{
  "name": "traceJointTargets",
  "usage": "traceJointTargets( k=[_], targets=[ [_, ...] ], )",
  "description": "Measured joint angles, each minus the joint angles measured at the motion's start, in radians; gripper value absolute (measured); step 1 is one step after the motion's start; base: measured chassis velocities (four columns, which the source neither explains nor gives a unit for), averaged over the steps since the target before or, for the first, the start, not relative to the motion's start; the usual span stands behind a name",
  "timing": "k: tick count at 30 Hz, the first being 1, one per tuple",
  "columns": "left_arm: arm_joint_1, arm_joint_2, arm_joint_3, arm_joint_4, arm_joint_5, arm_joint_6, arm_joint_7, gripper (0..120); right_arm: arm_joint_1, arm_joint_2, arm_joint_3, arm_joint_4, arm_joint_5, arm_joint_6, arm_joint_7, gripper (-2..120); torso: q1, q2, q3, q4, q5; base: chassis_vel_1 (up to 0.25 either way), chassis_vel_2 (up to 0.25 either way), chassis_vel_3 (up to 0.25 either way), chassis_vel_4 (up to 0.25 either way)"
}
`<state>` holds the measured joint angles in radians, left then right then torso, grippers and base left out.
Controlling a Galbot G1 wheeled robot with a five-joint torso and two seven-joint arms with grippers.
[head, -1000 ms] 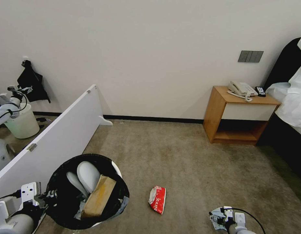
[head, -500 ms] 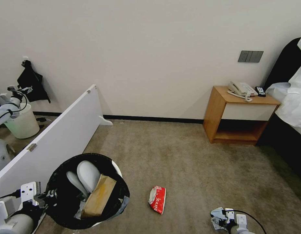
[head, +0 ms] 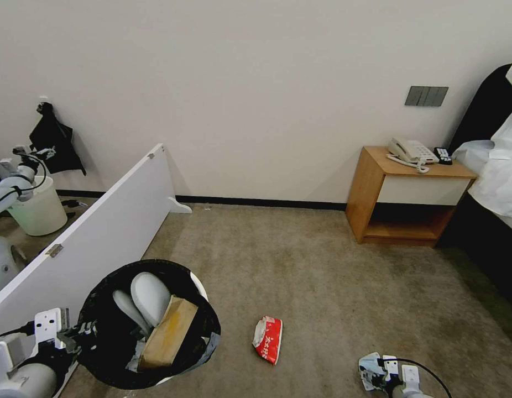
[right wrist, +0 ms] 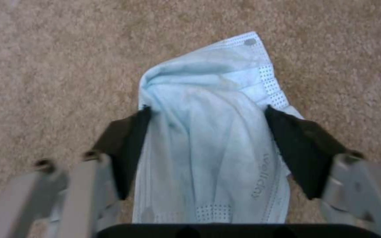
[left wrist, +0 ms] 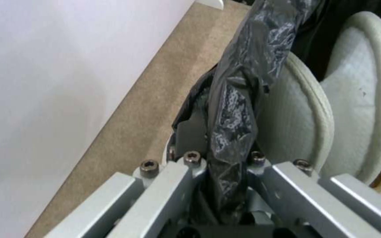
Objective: Pick up the trash bin, then pick up the garbage from the floor and place it into the trash bin.
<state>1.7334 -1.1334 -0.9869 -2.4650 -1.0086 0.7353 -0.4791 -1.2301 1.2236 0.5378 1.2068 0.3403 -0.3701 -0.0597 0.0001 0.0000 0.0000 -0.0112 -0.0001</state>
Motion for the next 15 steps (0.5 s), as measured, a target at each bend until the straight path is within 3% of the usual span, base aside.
traceJointTargets(
  k=[9, 11, 15],
  targets=[
    [0.000, 0.002, -0.003, 0.002, -0.003, 0.000, 0.000, 3, 0.000, -0.001, -0.002, 0.001, 0.000, -0.002, -0.001, 37, 0.000, 0.000, 0.000, 0.0000, 0.0000, 0.000, 0.000, 0.000, 0.000],
    [0.000, 0.003, -0.003, 0.003, -0.003, 0.000, 0.000, 3, -0.001, -0.003, -0.002, 0.001, 0.000, -0.003, -0.001, 24, 0.000, 0.000, 0.000, 0.0000, 0.0000, 0.000, 0.000, 0.000, 0.000],
    [-0.001, 0.004, -0.003, 0.005, -0.004, 0.000, 0.000, 3, -0.004, -0.006, -0.002, 0.003, 0.000, -0.004, -0.002, 16, 0.000, 0.000, 0.000, 0.0000, 0.0000, 0.000, 0.000, 0.000, 0.000]
  ],
)
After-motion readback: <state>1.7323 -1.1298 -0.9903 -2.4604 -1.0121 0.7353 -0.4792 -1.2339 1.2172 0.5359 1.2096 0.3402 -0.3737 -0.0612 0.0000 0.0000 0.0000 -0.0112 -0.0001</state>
